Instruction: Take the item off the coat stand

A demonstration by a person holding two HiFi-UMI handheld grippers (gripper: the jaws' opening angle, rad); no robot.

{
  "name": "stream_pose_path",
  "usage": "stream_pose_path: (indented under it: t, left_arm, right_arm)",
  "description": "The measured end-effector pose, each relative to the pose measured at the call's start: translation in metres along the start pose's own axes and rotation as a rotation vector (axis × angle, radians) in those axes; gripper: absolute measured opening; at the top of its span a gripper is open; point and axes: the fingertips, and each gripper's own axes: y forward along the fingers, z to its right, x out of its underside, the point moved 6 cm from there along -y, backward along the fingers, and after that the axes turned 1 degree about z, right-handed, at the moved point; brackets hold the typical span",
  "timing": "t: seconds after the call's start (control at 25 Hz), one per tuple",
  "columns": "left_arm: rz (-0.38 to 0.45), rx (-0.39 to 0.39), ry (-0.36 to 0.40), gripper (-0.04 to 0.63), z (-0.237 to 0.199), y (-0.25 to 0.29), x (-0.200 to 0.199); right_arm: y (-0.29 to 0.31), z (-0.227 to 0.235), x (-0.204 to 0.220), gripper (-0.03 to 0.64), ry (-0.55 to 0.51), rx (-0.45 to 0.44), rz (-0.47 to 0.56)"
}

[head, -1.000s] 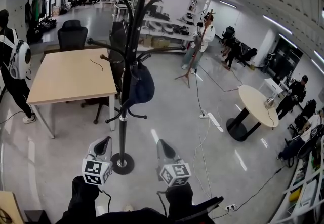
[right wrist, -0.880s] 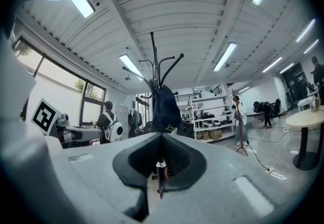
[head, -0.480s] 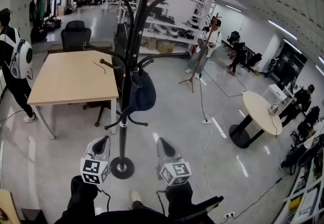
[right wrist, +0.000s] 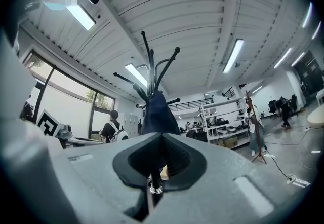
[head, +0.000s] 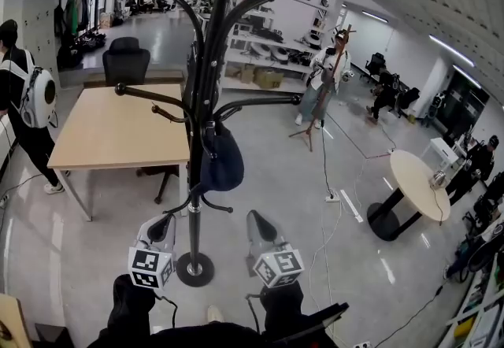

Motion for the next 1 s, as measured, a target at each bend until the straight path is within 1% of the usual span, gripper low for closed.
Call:
stream_pose_path:
  t: [0.08,0.16,0.4,0.48,0.6,0.68,0.8,0.92,1.0]
  left_arm:
    - [-0.003,-0.013,0.007,0.003,-0.002,0.003,0.001]
    - [-0.009,-0.018,-0.007,0.003,-0.002,0.007,0.001]
    - [-0.017,-0.038,-0.022,0.003,-0.005,0.016,0.001]
    - [-0.018,-0.043,-0.024,0.003,-0.007,0.018,0.002]
    - [-0.022,-0.049,-0.025,0.003,-0.008,0.021,0.003]
    - [-0.026,-0.054,-0.027,0.003,-0.009,0.023,0.004]
    - [-0.027,-0.062,-0.029,0.003,-0.01,0.022,0.005]
    - [-0.027,-0.073,-0.03,0.003,-0.013,0.022,0.006]
    - [-0.028,-0.081,-0.032,0.003,-0.015,0.021,0.005]
  right_arm:
    - [0.007,0.004,-0.006,0.002,-0.02,-0.01,0.005]
    - [0.014,0.006,-0.01,0.002,-0.047,-0.02,0.01]
    - [0.033,0.009,-0.022,0.002,-0.082,-0.088,0.017]
    - [0.039,0.01,-0.024,0.055,-0.094,-0.113,0.019]
    - [0.046,0.01,-0.031,0.06,-0.123,-0.13,0.036]
    - [0.051,0.01,-0.034,0.079,-0.133,-0.151,0.039]
    - [0.056,0.009,-0.035,0.103,-0.127,-0.182,0.051]
    - [0.062,0.01,-0.037,0.13,-0.123,-0.192,0.067]
    - [0.066,0.009,-0.038,0.184,-0.117,-0.203,0.08]
